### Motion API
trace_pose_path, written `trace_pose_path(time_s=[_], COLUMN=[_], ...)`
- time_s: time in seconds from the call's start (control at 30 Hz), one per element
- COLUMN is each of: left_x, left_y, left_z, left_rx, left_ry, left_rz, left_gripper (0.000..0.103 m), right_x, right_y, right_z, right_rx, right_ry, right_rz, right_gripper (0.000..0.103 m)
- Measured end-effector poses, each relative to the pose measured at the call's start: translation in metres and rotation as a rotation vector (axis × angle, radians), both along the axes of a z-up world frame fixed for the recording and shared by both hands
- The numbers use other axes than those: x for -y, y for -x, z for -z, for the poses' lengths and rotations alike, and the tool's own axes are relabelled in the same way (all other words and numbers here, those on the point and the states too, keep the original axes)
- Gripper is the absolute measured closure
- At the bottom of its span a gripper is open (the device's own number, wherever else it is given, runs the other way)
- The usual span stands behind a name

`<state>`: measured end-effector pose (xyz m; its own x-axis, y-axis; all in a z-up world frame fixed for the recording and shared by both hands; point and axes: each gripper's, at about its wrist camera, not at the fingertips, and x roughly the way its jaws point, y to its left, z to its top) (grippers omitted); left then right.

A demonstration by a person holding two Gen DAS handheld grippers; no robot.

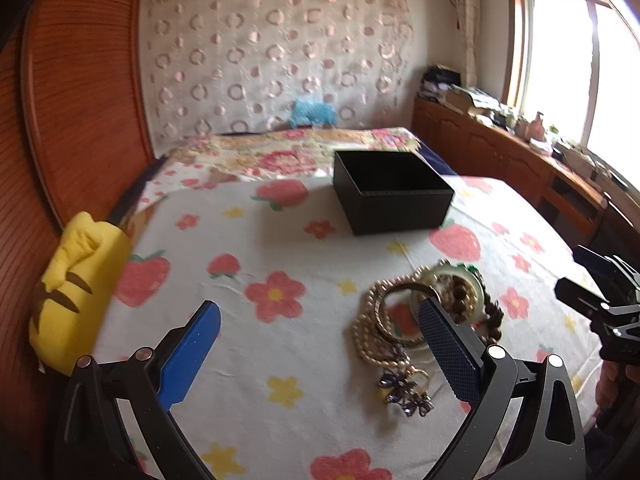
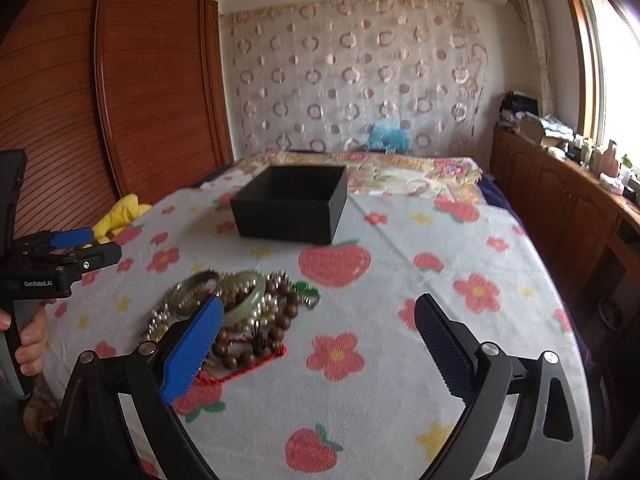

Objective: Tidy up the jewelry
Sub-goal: 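Move both tools down toward the bangles in the jewelry pile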

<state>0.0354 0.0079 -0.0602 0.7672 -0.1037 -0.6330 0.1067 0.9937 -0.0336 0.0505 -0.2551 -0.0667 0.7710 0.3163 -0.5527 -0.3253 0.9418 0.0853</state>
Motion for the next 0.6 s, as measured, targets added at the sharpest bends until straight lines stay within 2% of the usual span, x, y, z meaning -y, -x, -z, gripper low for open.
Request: trace_pose_path(time_s=[0.1, 0.23, 0.37, 0.6], left_x=[0.004, 0.015, 0.021, 0.04], left_y=[-0.006, -0.015, -0.021, -0.028], left_z=[0.01, 0.025, 0.032, 0.037], left_rx=[-0.036, -0.104, -0.141, -0.165], left_ry=[0.025, 0.058, 0.091, 0.073], left_rz=[0.049, 0.097, 0.146, 0.21], left_gripper=[0.009, 0.023, 0.03, 0.042], right_x=[-0.004, -0.007, -0.012, -0.018], right_y=[-0.003, -0.006, -0.005, -0.001], right_z=[0.01, 0.019, 0.028, 0.032], right_rx=[-0.024, -0.055, -0.085, -0.096], right_ry=[0.012, 0.02, 0.023, 0.033], right_rz=[-0.019, -0.043, -0.073, -0.096], right_gripper=[0.008, 0.013, 0.016, 0.018])
